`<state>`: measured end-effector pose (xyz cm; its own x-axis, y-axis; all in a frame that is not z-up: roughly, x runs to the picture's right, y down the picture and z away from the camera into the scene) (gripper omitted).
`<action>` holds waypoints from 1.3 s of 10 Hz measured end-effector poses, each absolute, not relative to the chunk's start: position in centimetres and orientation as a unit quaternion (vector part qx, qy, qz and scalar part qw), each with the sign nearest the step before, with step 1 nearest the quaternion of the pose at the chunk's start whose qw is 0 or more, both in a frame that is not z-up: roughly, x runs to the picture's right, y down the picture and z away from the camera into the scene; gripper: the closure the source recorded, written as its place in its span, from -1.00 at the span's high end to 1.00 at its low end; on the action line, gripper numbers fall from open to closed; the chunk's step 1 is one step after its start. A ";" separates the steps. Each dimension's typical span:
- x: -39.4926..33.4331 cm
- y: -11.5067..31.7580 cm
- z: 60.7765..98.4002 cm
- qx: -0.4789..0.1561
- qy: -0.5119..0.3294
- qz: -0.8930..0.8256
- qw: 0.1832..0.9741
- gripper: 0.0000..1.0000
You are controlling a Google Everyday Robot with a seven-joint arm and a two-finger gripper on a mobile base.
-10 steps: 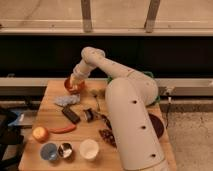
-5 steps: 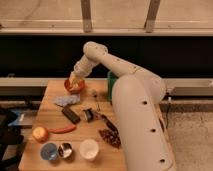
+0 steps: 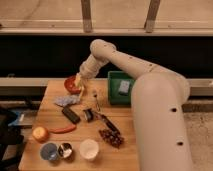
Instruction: Place banana in paper cup
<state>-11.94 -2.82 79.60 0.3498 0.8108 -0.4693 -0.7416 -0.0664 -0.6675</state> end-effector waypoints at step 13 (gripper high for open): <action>-6.0 0.1 72.0 -0.412 -0.023 0.651 0.637 -1.00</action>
<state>-6.03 0.09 71.98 0.1505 0.8488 -0.5068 -0.8106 -0.1875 -0.5548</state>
